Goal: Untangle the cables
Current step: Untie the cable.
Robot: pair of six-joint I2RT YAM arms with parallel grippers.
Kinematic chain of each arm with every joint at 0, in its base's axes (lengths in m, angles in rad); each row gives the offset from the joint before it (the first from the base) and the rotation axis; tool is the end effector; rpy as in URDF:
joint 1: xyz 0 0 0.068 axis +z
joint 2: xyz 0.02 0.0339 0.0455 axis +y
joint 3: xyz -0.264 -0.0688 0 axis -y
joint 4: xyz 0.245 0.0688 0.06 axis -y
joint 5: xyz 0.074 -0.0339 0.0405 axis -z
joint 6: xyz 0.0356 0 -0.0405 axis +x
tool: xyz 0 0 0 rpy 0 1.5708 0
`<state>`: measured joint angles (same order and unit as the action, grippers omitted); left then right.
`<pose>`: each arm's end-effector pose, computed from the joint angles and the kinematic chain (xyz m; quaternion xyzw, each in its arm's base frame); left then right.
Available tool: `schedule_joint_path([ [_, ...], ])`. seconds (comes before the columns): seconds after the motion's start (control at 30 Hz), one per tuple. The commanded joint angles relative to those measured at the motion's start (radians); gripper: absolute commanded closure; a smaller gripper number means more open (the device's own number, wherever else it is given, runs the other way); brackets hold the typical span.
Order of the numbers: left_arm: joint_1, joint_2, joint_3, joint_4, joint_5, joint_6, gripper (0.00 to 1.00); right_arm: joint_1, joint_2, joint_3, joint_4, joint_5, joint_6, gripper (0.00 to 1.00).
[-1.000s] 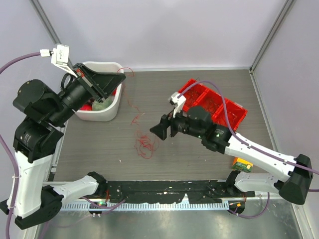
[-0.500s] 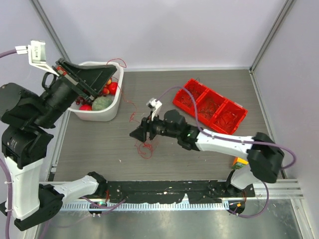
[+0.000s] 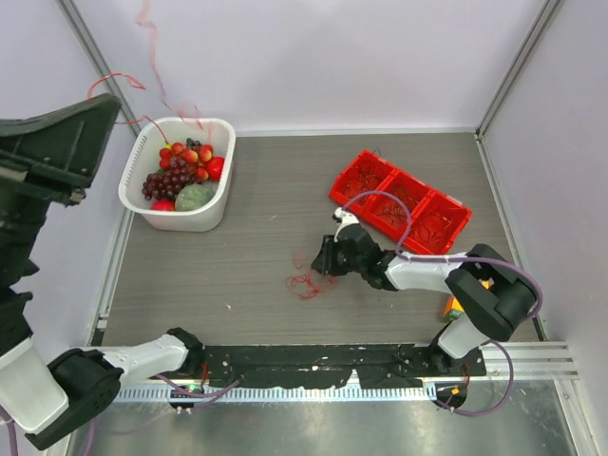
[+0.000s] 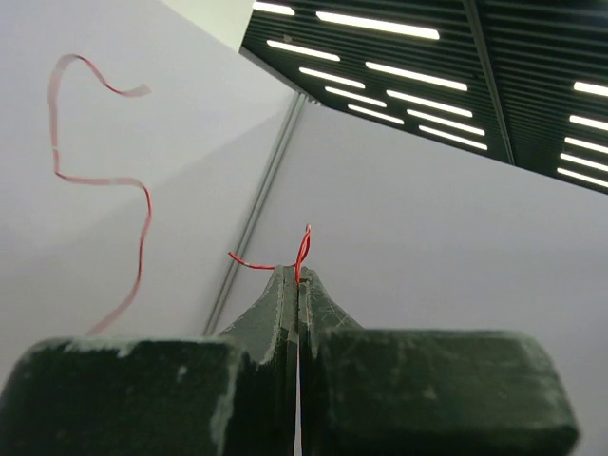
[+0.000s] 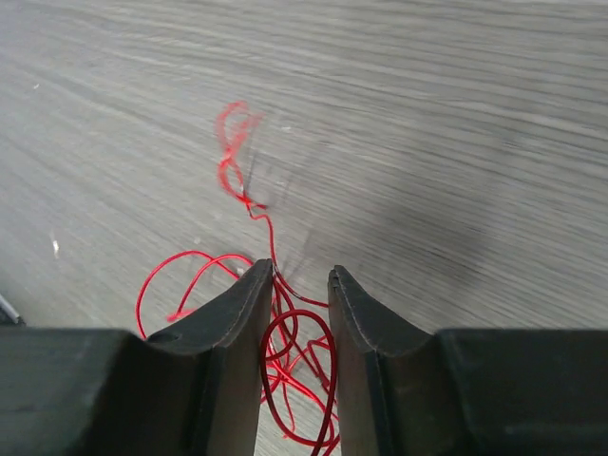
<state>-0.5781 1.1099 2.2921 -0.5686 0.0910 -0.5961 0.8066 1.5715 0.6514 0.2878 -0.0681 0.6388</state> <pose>0.0228 -0.0188 0.6624 0.0362 0.4604 -0.5086 0.7266 0.2091 0.2216 0.1542 -0.0900 0.8870 0.3217 0.3189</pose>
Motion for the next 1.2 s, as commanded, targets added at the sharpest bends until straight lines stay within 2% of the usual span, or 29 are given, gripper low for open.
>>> schedule_joint_path([
  [0.0, 0.003, -0.022, -0.028, 0.044, -0.076, 0.042, 1.0, -0.049, -0.116, -0.012, -0.036, 0.022, -0.004, 0.63],
  [0.03, 0.003, -0.028, -0.054, 0.052, -0.076, 0.036, 1.0, -0.055, -0.12, -0.006, -0.056, 0.025, -0.026, 0.62],
  [0.13, 0.003, -0.044, -0.126, 0.059, -0.079, 0.019, 1.0, -0.055, -0.163, 0.051, -0.162, 0.047, -0.099, 0.48],
  [0.33, 0.003, -0.068, -0.272, 0.044, -0.083, -0.019, 1.0, -0.055, -0.315, 0.151, -0.335, 0.041, -0.214, 0.33],
  [0.53, 0.003, -0.087, -0.457, 0.035, -0.08, -0.047, 1.0, -0.055, -0.441, 0.231, -0.458, 0.03, -0.24, 0.3],
  [0.77, 0.004, -0.073, -0.58, 0.053, -0.132, -0.025, 1.0, -0.055, -0.513, 0.223, -0.512, 0.125, -0.234, 0.3],
  [0.97, 0.004, -0.05, -0.721, 0.068, -0.172, 0.009, 1.0, -0.056, -0.476, 0.197, -0.501, 0.137, -0.217, 0.3],
  [1.17, 0.004, -0.062, -0.988, 0.113, -0.158, -0.017, 1.0, -0.055, -0.423, 0.191, -0.46, 0.094, -0.196, 0.3],
])
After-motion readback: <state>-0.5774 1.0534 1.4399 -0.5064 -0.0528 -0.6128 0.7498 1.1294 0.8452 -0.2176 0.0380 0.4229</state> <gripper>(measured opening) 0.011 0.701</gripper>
